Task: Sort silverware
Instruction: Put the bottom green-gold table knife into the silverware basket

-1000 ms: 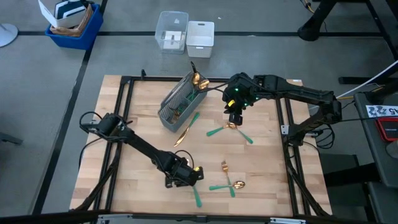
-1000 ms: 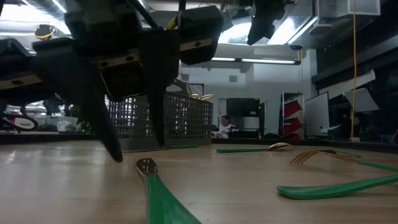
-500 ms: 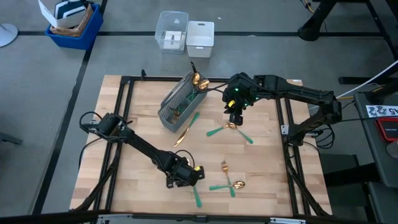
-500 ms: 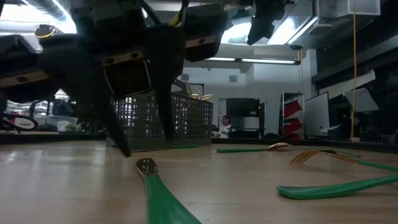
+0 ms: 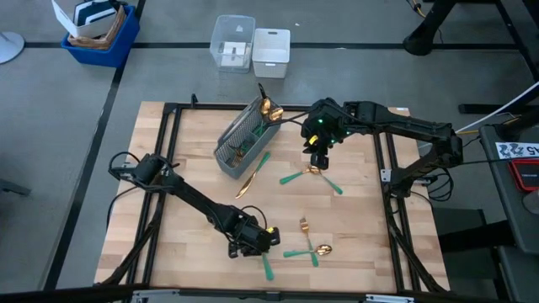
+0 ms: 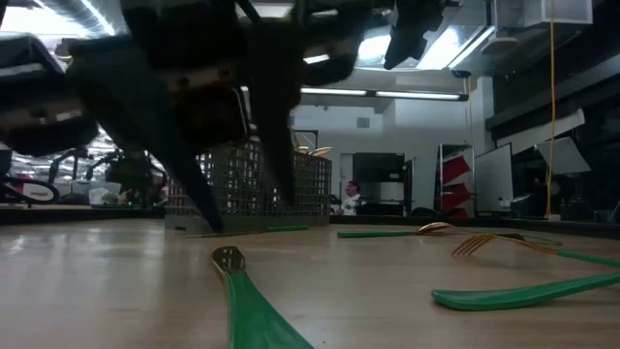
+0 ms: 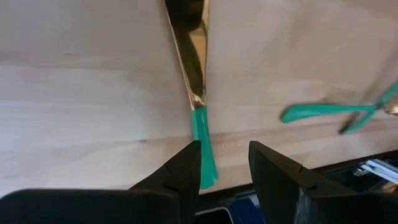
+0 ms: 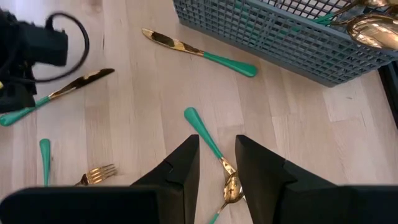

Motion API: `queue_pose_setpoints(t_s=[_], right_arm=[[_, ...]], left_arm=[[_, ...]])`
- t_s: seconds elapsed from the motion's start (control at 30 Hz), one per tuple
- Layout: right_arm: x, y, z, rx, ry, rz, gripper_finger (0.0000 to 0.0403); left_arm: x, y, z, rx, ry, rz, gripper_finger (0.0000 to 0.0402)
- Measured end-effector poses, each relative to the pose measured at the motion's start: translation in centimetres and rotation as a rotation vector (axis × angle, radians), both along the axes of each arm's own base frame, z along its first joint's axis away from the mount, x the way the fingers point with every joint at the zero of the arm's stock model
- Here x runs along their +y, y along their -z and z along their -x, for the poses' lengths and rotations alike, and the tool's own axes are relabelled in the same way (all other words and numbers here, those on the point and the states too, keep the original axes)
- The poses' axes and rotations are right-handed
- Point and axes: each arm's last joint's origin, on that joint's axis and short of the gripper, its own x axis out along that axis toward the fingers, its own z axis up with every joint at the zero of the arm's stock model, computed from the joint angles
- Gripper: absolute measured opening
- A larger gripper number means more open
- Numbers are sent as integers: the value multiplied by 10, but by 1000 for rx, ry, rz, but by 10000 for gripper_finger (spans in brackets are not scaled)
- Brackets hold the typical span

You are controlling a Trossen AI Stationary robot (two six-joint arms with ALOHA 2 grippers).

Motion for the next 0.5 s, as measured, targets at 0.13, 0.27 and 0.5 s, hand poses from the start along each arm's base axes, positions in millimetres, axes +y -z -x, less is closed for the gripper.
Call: queue_pose_setpoints(t_s=[0.13,0.27,0.5], right_arm=[[0,0,0,1,-1,0,108],[0,0,0,1,-1,0,108],[0,0,0,1,0,0,108]], left_arm=[[-4,16,-7,-11,21,35,125],[-3,18,-4,18,5,0,125],[-1,17,-2,26,-35,-36,125]])
